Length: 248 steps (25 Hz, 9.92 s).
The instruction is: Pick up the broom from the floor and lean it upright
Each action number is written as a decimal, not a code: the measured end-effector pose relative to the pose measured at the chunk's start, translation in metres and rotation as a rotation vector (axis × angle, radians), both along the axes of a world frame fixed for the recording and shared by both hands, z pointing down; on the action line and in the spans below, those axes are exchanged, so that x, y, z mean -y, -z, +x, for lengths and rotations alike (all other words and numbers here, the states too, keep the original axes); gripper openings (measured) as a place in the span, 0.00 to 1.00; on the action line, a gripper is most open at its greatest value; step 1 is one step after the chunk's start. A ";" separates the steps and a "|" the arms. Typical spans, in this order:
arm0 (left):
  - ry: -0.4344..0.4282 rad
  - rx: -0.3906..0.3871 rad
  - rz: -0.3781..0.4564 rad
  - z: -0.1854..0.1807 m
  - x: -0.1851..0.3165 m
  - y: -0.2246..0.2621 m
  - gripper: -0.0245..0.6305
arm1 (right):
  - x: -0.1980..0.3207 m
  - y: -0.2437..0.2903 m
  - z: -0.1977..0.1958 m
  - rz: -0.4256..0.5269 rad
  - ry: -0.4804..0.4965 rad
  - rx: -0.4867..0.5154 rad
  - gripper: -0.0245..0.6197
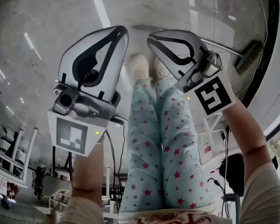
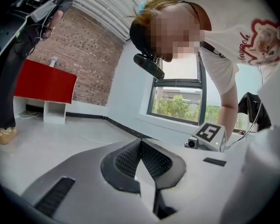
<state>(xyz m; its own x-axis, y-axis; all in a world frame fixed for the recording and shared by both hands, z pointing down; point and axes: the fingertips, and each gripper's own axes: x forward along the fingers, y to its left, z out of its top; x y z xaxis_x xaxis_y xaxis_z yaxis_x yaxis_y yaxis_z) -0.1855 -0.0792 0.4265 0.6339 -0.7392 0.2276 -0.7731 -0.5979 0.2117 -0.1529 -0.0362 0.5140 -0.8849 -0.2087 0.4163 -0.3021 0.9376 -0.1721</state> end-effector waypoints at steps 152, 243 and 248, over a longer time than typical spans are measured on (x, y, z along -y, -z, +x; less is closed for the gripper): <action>-1.322 0.178 0.137 0.723 0.000 0.274 0.06 | -0.117 0.439 0.859 0.421 -2.536 -0.403 0.19; -1.358 0.022 0.038 0.755 0.009 0.319 0.06 | -0.062 0.486 0.761 0.506 -2.191 -0.212 0.08; -1.380 0.023 0.049 0.708 -0.020 0.327 0.06 | -0.099 0.503 0.721 0.480 -2.192 -0.146 0.08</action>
